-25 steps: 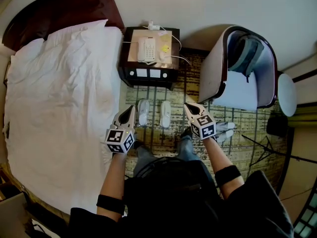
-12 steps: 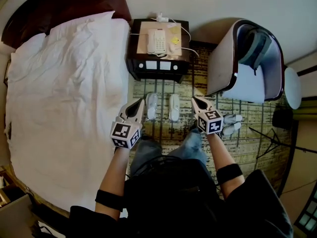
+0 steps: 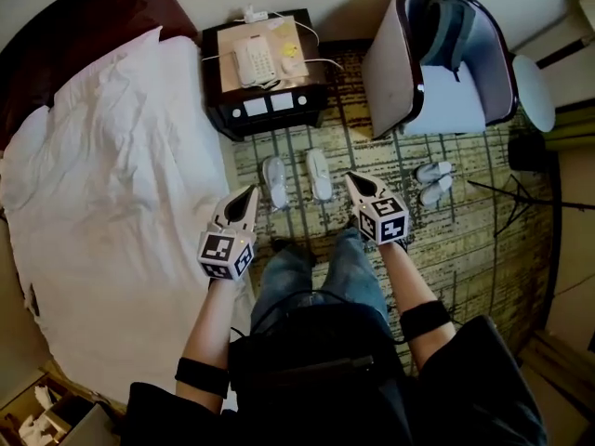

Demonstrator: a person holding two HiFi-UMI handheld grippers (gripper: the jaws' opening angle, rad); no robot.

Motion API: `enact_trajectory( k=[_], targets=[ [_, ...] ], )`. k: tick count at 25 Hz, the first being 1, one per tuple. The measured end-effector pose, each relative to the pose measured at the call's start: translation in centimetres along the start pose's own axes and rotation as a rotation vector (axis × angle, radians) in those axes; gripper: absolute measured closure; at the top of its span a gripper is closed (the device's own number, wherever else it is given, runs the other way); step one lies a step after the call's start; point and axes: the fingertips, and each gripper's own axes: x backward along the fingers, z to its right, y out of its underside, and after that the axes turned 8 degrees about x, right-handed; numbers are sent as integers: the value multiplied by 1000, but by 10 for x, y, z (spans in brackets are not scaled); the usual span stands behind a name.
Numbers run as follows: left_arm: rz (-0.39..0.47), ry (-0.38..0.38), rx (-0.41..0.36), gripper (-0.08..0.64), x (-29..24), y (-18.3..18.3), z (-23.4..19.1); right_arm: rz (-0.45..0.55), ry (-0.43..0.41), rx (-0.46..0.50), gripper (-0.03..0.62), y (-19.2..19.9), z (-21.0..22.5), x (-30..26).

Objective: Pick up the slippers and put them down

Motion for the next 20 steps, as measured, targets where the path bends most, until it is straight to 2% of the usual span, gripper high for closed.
enact_trajectory(
  k=[7, 10, 13, 16, 20],
  targets=[
    [-22, 1, -1, 560, -32, 6, 36, -22, -31, -41, 591, 22, 28, 5],
    [-4, -7, -1, 560, -51, 13, 55, -32, -64, -46, 591, 38, 42, 8],
    [-20, -15, -21, 560, -69, 17, 70, -36, -89, -72, 562, 56, 58, 4],
    [-48, -20, -9, 559, -88, 29, 67, -54, -65, -137, 561, 77, 76, -7],
    [-120, 44, -21, 559, -114, 52, 64, -88, 0, -281, 555, 115, 91, -26]
  ],
)
